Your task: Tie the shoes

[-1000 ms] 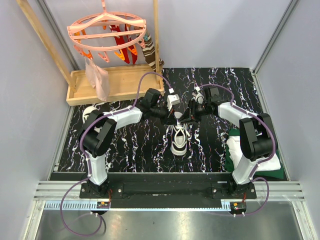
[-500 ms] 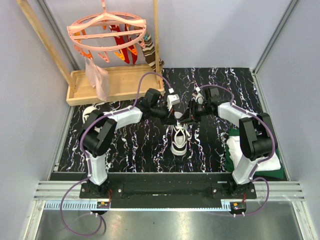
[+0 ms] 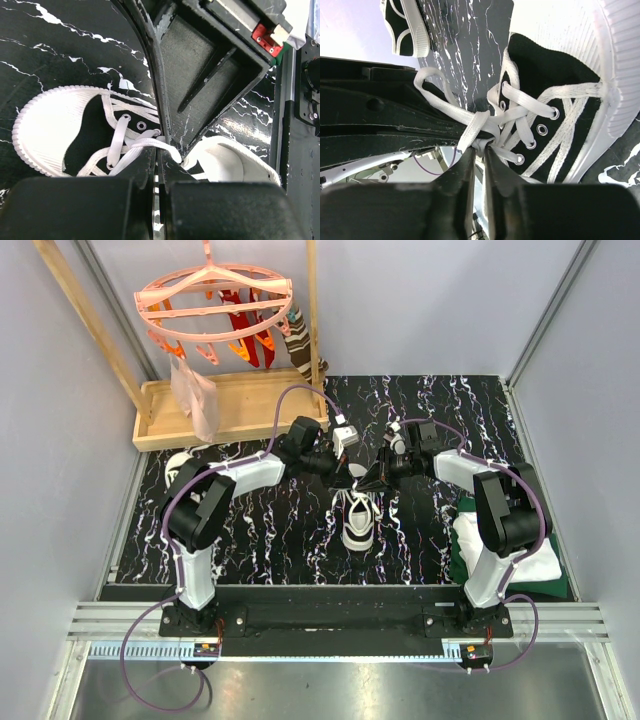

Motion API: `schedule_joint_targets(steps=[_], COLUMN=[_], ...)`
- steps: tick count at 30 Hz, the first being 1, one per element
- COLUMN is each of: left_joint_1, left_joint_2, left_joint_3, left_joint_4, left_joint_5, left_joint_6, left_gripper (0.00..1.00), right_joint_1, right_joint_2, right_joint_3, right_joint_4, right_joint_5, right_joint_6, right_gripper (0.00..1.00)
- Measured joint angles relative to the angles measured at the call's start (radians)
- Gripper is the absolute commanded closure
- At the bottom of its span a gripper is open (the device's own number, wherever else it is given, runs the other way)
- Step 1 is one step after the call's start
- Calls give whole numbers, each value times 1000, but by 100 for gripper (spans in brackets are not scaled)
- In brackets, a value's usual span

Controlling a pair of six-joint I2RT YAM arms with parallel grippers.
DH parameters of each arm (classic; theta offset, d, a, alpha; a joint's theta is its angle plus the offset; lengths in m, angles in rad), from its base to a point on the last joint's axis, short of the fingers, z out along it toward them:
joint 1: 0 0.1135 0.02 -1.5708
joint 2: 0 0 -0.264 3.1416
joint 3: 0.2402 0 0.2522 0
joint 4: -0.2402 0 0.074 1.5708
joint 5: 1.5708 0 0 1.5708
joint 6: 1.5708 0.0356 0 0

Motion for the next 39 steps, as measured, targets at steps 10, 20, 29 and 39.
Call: schedule_joint_targets(steps=[10, 20, 29, 39], left_joint_1=[3, 24, 42, 114], left_joint_2=[0, -14, -58, -94], left_joint_3=[0, -34, -68, -98], left_joint_4=[7, 25, 35, 28], left_joint_5=[-1, 7, 14, 13], left_joint_6=[7, 20, 28, 37], left_gripper=[86, 71, 61, 44], right_joint_1=[-4, -11, -13, -14], right_joint_2=[2, -40, -76, -108], right_joint_3=[-2, -31, -31, -31], right_joint_4=[12, 13, -16, -48], right_joint_5=[-3, 32, 80, 114], right_joint_6=[18, -4, -59, -116], right_gripper=[100, 100, 100, 100])
